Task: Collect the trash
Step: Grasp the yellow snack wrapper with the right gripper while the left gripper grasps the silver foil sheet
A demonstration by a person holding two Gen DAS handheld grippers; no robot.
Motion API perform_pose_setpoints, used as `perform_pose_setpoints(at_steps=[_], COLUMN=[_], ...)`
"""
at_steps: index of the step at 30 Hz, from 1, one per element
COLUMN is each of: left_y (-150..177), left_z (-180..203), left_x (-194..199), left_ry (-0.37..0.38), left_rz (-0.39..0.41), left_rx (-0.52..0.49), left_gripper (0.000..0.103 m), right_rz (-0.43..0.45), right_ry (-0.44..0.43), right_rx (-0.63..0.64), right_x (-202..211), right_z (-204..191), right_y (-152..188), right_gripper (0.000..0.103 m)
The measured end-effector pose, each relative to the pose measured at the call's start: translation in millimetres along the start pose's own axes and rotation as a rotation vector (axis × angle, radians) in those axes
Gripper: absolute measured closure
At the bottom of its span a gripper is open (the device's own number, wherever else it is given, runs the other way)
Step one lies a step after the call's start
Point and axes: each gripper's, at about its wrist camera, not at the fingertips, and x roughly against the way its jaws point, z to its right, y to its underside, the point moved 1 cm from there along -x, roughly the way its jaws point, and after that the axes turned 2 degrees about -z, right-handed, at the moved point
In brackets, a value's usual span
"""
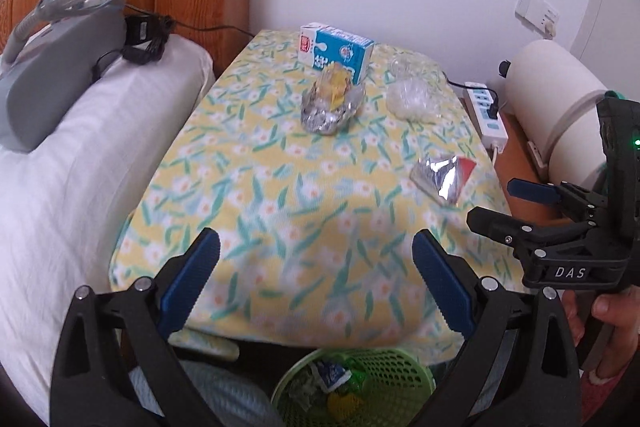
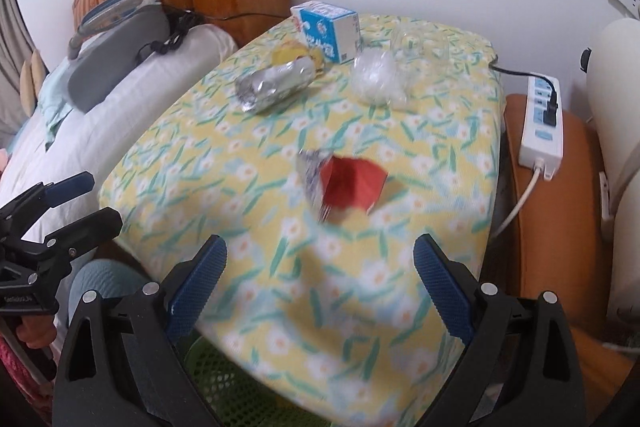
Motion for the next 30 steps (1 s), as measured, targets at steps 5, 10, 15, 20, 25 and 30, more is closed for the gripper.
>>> perform_pose_setpoints(at_steps=[5, 10, 15, 20, 25, 30], left_y=[-24, -41, -51, -55, -54, -52], left_z=[4, 2, 1, -7, -17, -27], left_x=[-20, -34, -45, -54, -57, -58], left_ry=[0.000, 0.013, -0.001, 0.004, -0.015, -0.019], left_rz=[0.013, 0.026, 0.048, 0.053, 0.059, 0.052], left_rx=[-0.014, -0.018, -0.031, -0.013, -0.012, 0.021], left_gripper=[0.010, 0.010, 0.010, 0.010, 0.010, 0.010], right_rz=[0.060, 0.061, -0.025, -0.125, -0.208, -0.224], right_ry=[-0.016, -0.116, -0.210, -0.206, -0.139, -0.101], right_rx=[0.014, 0.058, 0.038, -0.023, -0.031, -0.016], right_x=[-2, -19, -61, -107, -140, -146], right_z=[8, 4, -8, -17, -28, -33], right_y=[-44, -98, -143, -171, -182, -182], right_gripper=[0.009, 0.009, 0.009, 0.022, 0.032, 0.057])
